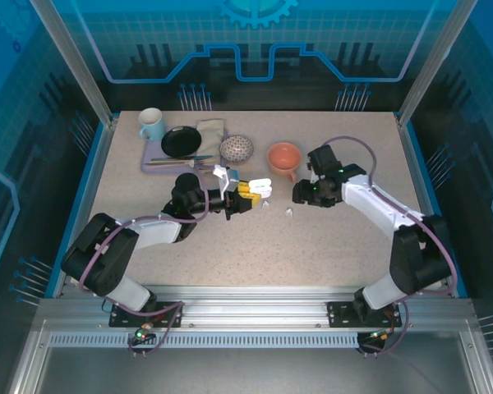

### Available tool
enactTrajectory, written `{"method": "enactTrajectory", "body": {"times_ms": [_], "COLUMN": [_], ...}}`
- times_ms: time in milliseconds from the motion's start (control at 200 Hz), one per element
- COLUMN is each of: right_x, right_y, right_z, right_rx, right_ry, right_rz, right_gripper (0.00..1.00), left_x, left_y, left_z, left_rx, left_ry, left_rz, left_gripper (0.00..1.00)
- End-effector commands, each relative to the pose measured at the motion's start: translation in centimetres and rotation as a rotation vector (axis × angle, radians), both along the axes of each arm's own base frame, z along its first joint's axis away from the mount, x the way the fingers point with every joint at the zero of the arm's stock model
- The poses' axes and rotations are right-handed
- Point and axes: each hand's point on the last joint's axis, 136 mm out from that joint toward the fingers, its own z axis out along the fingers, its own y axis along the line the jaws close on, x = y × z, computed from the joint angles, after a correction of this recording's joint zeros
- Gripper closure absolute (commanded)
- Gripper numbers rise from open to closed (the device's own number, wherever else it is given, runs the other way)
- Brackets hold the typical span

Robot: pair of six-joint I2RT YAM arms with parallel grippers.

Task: Insert the wireless bluetooth earbuds into the charging case

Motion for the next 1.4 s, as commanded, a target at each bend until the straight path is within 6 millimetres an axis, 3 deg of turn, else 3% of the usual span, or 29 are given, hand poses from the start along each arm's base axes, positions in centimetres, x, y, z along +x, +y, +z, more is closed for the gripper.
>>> {"method": "enactTrajectory", "body": {"times_ms": [0,175,485,860,1396], "right_x": [0.7,1.4,2.3,2.5,1.6], "right_y": [1.0,2.5,4.6,4.2,3.6], "right_z": [-1.0,-3.5,-4.8,-7.2,-8.5], "right_rx": [-0.059,-0.164,-0.15,-0.2,-0.222], "right_ry": [0.009,-0.004,-0.026,0.046,0.083], "right_rz": [0.006,0.211,0.417,0.462,0.476], "right_gripper": [0.43,0.43,0.44,0.48,0.53], "left_x": [-0.4,-0.9,-1.6,-1.7,-1.5], "left_y": [-0.1,0.1,0.4,0.4,0.4], "left_z": [0.7,0.8,1.3,2.0,1.9], "left_rx": [-0.03,-0.03,-0.023,-0.021,-0.012], "left_ry": [-0.064,-0.068,-0.082,-0.092,-0.078], "left_rz": [-0.003,-0.006,-0.01,-0.009,-0.004], "left_gripper": [1.0,1.0,1.0,1.0,1.0]}}
